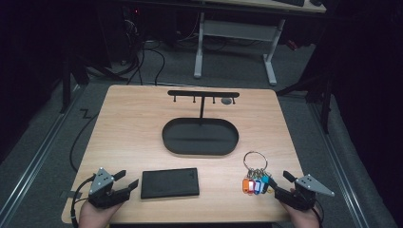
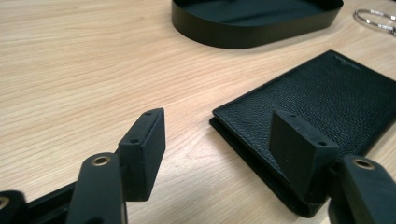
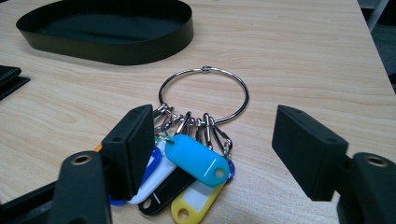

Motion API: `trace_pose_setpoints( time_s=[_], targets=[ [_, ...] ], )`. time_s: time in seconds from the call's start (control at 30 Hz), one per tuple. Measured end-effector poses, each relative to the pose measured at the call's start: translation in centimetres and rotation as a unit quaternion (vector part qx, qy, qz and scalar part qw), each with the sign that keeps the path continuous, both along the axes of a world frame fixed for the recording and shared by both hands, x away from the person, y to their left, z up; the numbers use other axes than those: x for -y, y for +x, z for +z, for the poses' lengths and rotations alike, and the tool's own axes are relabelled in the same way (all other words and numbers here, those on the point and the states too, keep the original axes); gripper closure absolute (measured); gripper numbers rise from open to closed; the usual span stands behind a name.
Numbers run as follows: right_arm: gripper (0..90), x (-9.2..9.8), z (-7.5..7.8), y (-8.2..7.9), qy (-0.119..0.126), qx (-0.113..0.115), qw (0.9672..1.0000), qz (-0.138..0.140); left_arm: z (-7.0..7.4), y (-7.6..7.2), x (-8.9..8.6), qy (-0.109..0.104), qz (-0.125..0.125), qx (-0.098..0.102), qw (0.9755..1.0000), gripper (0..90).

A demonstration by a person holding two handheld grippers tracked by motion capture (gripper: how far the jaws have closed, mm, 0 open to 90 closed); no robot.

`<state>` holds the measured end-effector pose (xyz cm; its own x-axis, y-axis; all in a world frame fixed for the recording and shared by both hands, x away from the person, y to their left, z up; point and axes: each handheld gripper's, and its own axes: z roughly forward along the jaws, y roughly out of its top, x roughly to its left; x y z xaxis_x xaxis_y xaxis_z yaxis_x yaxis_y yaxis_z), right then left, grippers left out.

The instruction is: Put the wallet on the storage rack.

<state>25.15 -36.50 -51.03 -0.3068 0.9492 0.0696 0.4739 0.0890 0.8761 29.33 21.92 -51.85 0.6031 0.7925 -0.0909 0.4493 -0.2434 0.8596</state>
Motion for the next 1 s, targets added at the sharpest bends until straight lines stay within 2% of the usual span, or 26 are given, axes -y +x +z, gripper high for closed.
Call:
trace_pose_setpoints(
  time_s=[0.1, 0.23, 0.47, 0.63, 0.77, 1.0],
  targets=[
    [29.6, 0.1, 0.1, -0.3, -0.002, 0.013, 0.9999, -0.001, 0.1, -0.1, 0.9, 0.014, -0.012, 0.006, 0.9998, 38.4],
    [31.0, 0.7, 0.2, -0.3, 0.0, 0.015, 0.9998, -0.009, 0.1, -0.1, 1.6, 0.037, -0.023, 0.015, 0.9989, 42.0],
    [32.9, 1.8, 0.2, -0.2, 0.021, 0.021, 0.9993, -0.025, -0.4, -0.1, 0.8, 0.039, -0.01, -0.007, 0.9992, 52.1],
    [35.5, 1.0, 0.4, 0.0, 0.016, 0.026, 0.9995, -0.011, -0.3, -0.2, 0.4, 0.039, -0.004, -0.006, 0.9992, 60.6],
    [35.5, 0.5, 0.4, 0.1, 0.008, 0.027, 0.9996, -0.001, -0.4, -0.3, 0.5, 0.054, -0.007, -0.01, 0.9985, 61.1],
    [37.8, 0.2, 0.4, 0.0, 0.002, 0.028, 0.9996, 0.008, -0.3, -0.3, 0.7, 0.053, 0.005, -0.012, 0.9985, 63.9]
  ],
)
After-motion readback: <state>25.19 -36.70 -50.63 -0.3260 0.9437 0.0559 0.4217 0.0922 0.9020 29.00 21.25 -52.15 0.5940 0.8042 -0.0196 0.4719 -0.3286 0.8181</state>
